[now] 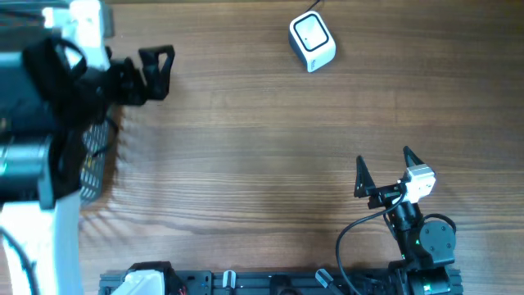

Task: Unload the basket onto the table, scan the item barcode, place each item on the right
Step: 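Move the left gripper over the basket above the Kleenex pack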

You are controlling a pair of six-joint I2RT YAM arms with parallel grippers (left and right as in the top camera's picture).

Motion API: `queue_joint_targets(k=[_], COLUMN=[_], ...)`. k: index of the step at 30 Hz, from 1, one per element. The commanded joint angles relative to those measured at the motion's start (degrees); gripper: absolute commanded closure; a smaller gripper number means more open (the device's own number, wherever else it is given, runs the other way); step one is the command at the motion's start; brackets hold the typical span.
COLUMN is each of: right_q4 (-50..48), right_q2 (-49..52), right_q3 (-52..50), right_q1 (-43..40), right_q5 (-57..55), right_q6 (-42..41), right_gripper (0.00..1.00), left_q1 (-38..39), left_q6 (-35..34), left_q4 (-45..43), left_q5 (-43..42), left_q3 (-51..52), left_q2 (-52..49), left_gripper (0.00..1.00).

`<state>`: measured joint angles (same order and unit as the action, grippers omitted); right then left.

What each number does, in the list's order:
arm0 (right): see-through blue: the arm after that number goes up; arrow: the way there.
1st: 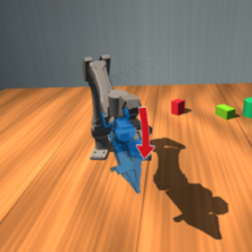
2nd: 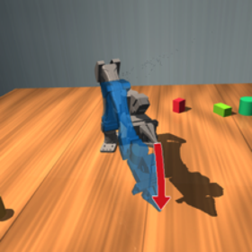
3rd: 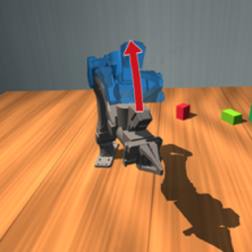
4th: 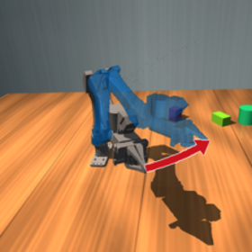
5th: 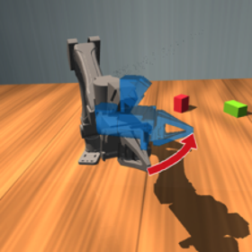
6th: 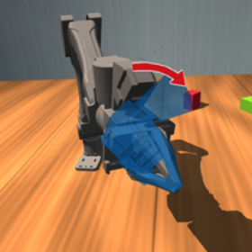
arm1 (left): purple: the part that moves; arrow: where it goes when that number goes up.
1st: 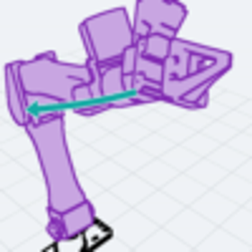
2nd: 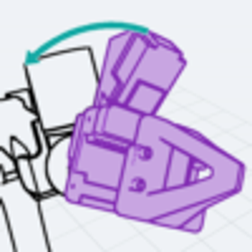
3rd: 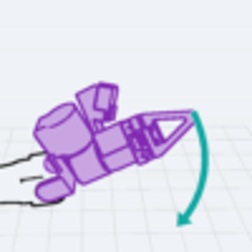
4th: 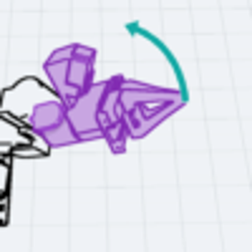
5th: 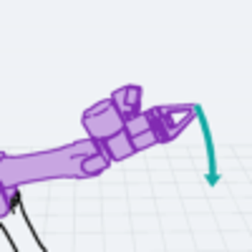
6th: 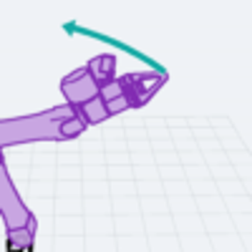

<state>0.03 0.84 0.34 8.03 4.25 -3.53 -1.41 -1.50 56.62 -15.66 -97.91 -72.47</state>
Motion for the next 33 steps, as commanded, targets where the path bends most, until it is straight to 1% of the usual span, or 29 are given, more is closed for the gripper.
queue_joint_targets(k=[1, 6, 9, 13, 15, 20, 23, 27, 31, 33], right_q4=[-0.2, -0.2, -0.2, -0.2, -0.2, -0.2, -0.2, -0.2, -0.2, -0.2], right_q2=[-0.2, -0.2, -0.2, -0.2, -0.2, -0.2, -0.2, -0.2, -0.2, -0.2], right_q3=[0.0, 0.0, 0.0, 0.0, 0.0, 0.0, 0.0, 0.0, 0.0, 0.0], right_q1=[-0.3, -0.3, -0.3, -0.3, -0.3, -0.3, -0.3, -0.3, -0.3, -0.3], right_q5=[0.1, 0.1, 0.1, 0.1, 0.1, 0.1, 0.1, 0.1, 0.1, 0.1], right_q6=[0.5, 0.5, 0.5, 0.5, 0.5, 0.5, 0.5, 0.5, 0.5, 0.5], right_gripper=[0.00, 0.00, 0.00, 0.00, 0.00, 0.00, 0.00, 0.01, 0.00, 0.01], left_q1=[-1.1, -3.7, -6.7, -13.2, -16.8, -25.9, -30.2, -33.3, -34.5, -35.2], left_q6=[1.2, -0.9, -0.9, -0.9, -1.0, -6.4, -8.1, -8.2, -8.3, -9.4], left_q4=[-2.4, -8.4, -11.2, -12.7, -12.2, -9.7, -7.9, -5.1, -1.5, 0.4], left_q5=[7.9, 16.3, 17.3, 17.3, 17.3, 17.2, 17.2, 17.3, 17.3, 17.7], left_q3=[-1.0, -1.0, -1.0, -1.0, -1.0, -0.9, -0.9, -0.9, -0.6, -0.6], left_q2=[-3.8, -6.1, -6.3, -6.3, -6.5, -7.6, -8.7, -11.1, -14.3, -16.0], left_gripper=[0.00, 0.00, 0.00, 0.00, 0.00, 0.00, 0.00, 0.00, 0.00, 0.00])
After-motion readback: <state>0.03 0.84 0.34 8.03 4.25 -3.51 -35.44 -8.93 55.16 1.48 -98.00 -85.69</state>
